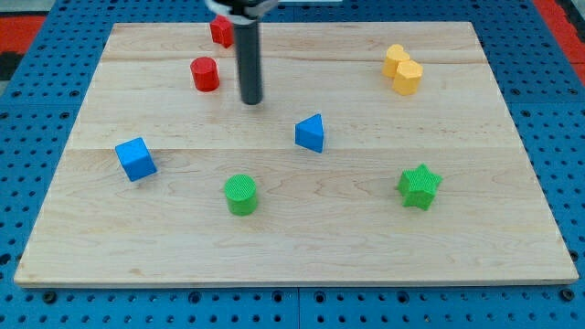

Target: Push the red circle closer to red star

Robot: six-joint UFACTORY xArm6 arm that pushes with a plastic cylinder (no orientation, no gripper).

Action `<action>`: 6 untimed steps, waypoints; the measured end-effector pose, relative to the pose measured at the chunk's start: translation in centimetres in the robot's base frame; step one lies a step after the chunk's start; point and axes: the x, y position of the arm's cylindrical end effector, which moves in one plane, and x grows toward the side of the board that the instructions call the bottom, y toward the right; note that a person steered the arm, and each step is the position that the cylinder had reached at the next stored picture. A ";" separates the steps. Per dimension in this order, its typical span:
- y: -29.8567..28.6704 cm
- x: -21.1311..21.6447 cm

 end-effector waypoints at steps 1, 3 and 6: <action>-0.9 0.5; -2.4 1.9; -5.4 -5.0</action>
